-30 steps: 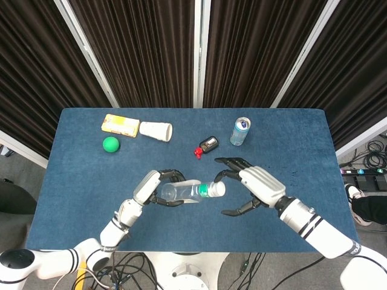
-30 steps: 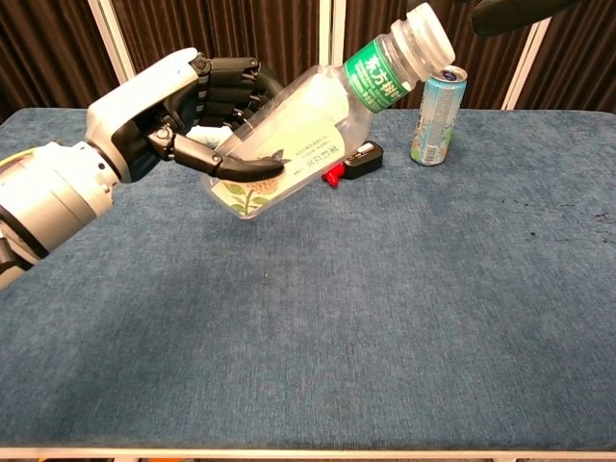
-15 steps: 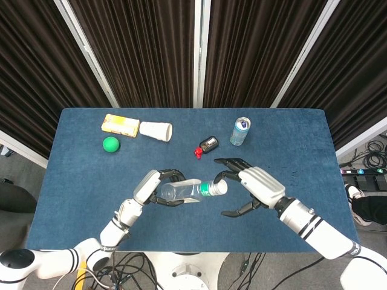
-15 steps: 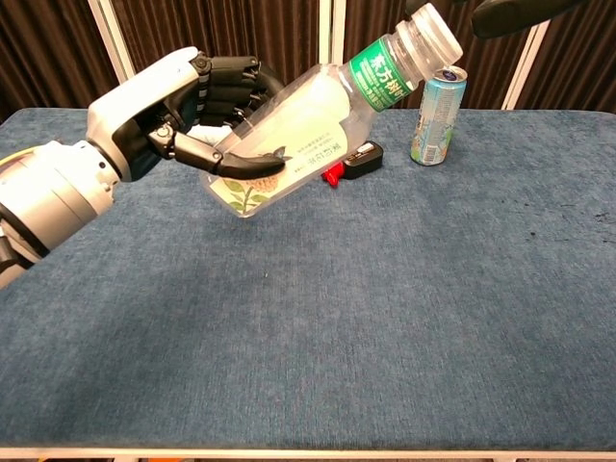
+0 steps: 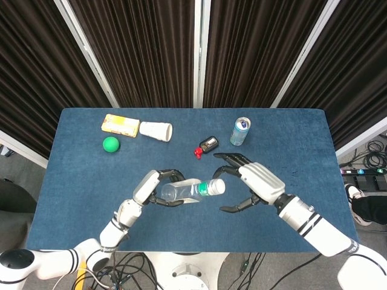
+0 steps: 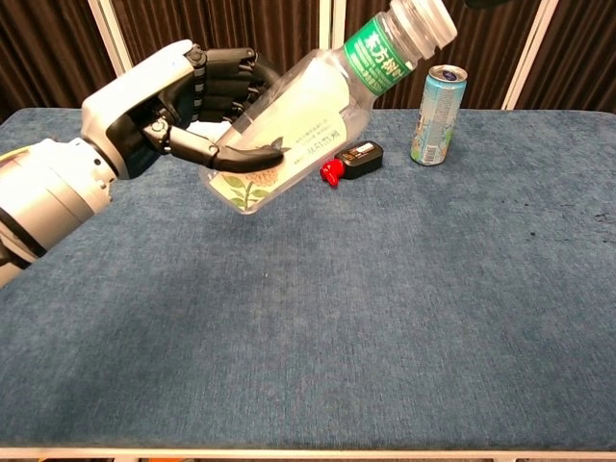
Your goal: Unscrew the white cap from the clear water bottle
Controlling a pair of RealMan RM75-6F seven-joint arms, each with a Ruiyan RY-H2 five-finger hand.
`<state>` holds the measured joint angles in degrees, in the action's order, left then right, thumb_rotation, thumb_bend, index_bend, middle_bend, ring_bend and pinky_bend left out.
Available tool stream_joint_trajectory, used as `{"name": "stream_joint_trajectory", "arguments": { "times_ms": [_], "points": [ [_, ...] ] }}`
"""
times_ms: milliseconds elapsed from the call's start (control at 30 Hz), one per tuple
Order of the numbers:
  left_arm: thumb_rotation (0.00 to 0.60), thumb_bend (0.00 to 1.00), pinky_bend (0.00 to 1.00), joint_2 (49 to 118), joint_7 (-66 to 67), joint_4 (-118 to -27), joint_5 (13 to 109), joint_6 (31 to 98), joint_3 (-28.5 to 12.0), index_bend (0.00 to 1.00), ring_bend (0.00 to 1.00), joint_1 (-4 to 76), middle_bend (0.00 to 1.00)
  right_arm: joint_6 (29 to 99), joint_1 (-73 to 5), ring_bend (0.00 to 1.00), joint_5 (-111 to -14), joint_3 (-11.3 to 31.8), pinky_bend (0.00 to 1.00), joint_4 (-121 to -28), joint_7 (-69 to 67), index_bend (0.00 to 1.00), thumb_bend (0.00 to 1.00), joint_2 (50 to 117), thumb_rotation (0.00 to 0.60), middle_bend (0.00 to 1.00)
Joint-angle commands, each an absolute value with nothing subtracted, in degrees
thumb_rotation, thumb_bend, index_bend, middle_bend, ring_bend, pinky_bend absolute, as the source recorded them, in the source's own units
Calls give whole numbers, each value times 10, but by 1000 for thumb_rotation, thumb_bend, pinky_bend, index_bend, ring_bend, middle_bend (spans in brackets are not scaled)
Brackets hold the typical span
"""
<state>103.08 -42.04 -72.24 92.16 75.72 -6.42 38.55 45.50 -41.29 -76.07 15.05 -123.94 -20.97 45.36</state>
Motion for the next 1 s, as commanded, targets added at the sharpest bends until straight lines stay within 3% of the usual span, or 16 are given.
{"name": "stream_joint_trajectory", "arguments": {
  "times_ms": [33,67,200,233,1000],
  "points": [
    [600,325,499,1030,-427,-724,922,761,-65,593,472,385,568,468,-409,0,-763,154,0,-1237,-210,314,21,461,437,29],
    [600,325,499,1029,-429,-725,923,762,-65,593,472,385,568,475,-408,0,-764,155,0,-1236,-208,311,32,464,437,31],
    [600,324,499,1025,-442,-731,921,762,-65,593,472,383,568,510,-400,0,-761,156,0,-1231,-169,307,107,480,589,47],
    [600,325,499,1024,-445,-733,920,762,-66,593,472,383,568,514,-399,0,-758,156,0,-1232,-165,307,110,483,600,50],
    [600,324,500,1018,-452,-742,913,754,-71,592,472,384,568,532,-415,0,-714,161,0,-1232,-84,396,170,525,600,99]
  ]
}}
